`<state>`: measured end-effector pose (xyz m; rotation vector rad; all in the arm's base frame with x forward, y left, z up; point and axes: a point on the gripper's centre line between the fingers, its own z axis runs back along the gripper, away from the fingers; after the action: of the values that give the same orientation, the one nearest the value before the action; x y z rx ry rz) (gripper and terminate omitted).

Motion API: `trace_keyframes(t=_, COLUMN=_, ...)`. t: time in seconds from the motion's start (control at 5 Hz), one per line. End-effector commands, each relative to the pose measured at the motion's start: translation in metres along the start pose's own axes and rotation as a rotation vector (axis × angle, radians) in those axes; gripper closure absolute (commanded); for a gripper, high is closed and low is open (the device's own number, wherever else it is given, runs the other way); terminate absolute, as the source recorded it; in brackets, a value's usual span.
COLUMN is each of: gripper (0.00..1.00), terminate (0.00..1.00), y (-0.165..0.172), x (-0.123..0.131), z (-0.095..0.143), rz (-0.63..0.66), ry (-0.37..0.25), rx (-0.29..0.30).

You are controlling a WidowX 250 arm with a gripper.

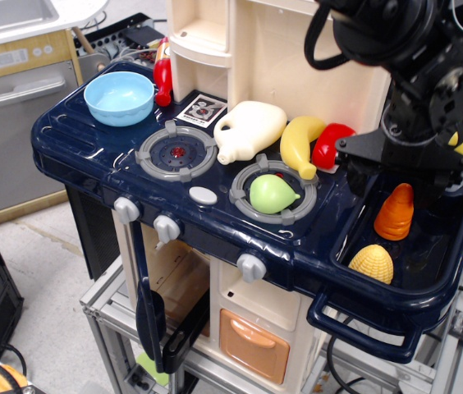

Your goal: Put carrot in bowl

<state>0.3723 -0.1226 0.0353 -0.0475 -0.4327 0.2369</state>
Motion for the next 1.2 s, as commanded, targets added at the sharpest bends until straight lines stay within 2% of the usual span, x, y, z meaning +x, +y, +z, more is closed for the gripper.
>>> trace_keyframes(t=0.0, gripper=1.00, terminate=0.00, y=-0.012, x=0.019, z=0.001, rz=0.108, ry=-0.053, rx=-0.053)
trace_keyframes(t=0.2, gripper=1.00, terminate=0.00, y=-0.016, x=0.020, z=0.004, rz=0.125, ry=-0.027, rx=-0.036)
trace_keyframes(t=0.4, gripper=1.00, terminate=0.00, y=-0.017, x=0.020, z=0.020, rz=0.159, ry=0.011, rx=-0.003)
trace_keyframes(t=0.6, gripper=1.00, terminate=0.00, y=-0.012, x=0.021, z=0.045, rz=0.187, ry=0.038, rx=0.072)
trace_keyframes(t=0.8, gripper=1.00, terminate=0.00, y=0.006, x=0.031, z=0.067, rz=0.162, ry=0.052, rx=0.143)
trace_keyframes(t=1.0, gripper=1.00, terminate=0.00, y=0.044, x=0.035, z=0.083, rz=0.097, ry=0.038, rx=0.217)
